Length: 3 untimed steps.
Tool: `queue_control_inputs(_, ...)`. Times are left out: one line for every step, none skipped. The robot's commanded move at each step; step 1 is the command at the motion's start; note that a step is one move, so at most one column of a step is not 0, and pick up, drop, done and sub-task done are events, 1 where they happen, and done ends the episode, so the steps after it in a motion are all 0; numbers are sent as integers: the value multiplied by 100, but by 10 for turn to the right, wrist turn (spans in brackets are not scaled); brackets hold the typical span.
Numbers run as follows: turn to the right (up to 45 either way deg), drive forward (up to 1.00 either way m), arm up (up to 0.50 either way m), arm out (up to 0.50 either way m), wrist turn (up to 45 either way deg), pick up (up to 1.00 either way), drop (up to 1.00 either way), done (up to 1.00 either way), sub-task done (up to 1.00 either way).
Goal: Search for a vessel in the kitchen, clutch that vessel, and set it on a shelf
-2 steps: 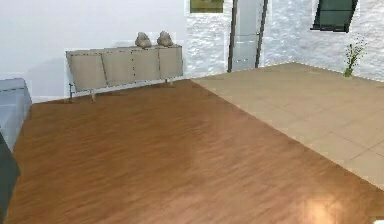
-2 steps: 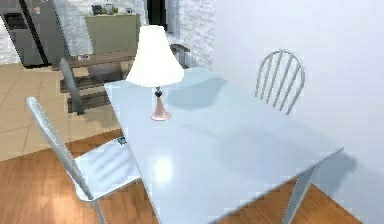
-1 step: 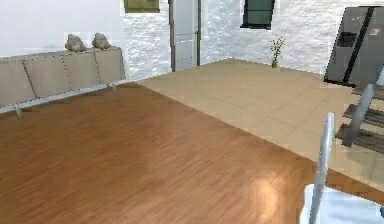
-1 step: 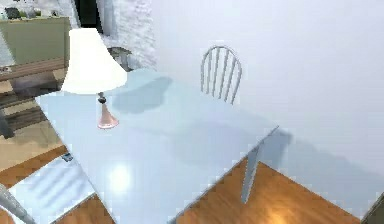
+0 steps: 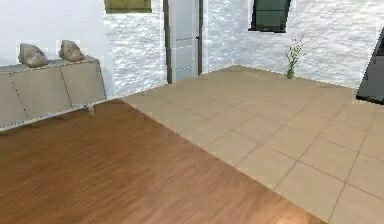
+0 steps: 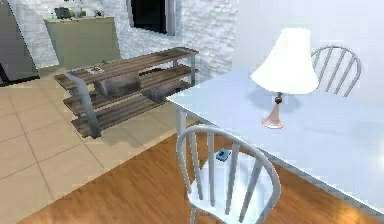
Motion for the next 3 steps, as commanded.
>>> queue_control_inputs(0, 20, 0, 0, 0, 0, 0, 0, 0)
queue_control_inputs(450, 0, 0, 0, 0, 0, 0, 0, 0)
queue_control_inputs(0, 100, 0, 0, 0, 0, 0, 0, 0)
